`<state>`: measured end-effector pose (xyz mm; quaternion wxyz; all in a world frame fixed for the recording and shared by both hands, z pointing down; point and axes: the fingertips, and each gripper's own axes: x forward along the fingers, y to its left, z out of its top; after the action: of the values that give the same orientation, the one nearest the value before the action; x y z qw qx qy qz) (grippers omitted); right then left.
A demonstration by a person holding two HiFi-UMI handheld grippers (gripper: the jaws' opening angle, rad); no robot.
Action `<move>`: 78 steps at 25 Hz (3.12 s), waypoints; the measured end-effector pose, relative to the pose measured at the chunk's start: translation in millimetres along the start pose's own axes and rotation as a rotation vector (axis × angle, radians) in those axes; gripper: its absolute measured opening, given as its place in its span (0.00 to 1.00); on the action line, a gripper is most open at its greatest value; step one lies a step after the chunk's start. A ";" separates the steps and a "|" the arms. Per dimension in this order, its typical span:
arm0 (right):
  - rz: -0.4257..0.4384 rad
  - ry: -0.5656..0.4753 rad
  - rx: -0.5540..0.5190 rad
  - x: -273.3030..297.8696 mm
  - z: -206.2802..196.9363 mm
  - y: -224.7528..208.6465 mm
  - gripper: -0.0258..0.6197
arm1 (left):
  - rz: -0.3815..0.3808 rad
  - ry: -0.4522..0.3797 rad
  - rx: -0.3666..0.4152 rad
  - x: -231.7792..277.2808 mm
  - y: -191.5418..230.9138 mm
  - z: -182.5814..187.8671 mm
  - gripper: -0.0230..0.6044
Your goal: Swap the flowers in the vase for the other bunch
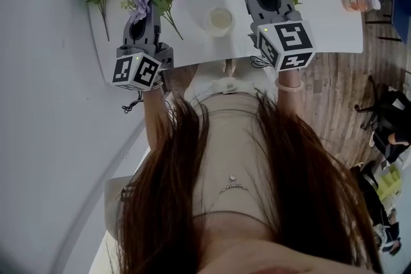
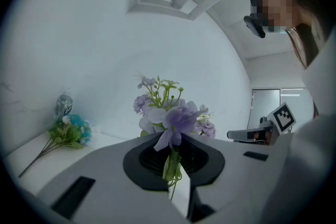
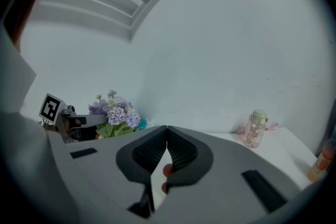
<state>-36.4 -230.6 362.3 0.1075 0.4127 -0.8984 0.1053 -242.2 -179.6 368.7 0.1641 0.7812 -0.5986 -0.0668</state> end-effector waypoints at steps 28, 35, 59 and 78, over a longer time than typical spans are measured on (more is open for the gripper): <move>-0.047 0.085 -0.004 4.8 -27.9 -1.2 0.08 | 0.098 0.308 -0.109 33.0 62.6 -116.7 0.09; -0.059 0.092 -0.001 5.6 -30.1 -1.1 0.08 | 0.121 0.395 -0.133 41.6 77.4 -143.1 0.10; -0.100 0.074 0.019 3.4 -29.1 14.5 0.08 | 0.108 0.522 -0.152 45.9 81.6 -166.6 0.37; -0.129 0.049 0.024 -12.0 -31.3 44.5 0.08 | 0.100 0.513 -0.087 21.7 85.1 -150.6 0.45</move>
<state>-59.4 -185.0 384.3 0.1314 0.4684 -0.8656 0.1189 -268.6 -193.3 540.5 0.3469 0.7345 -0.5717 0.1160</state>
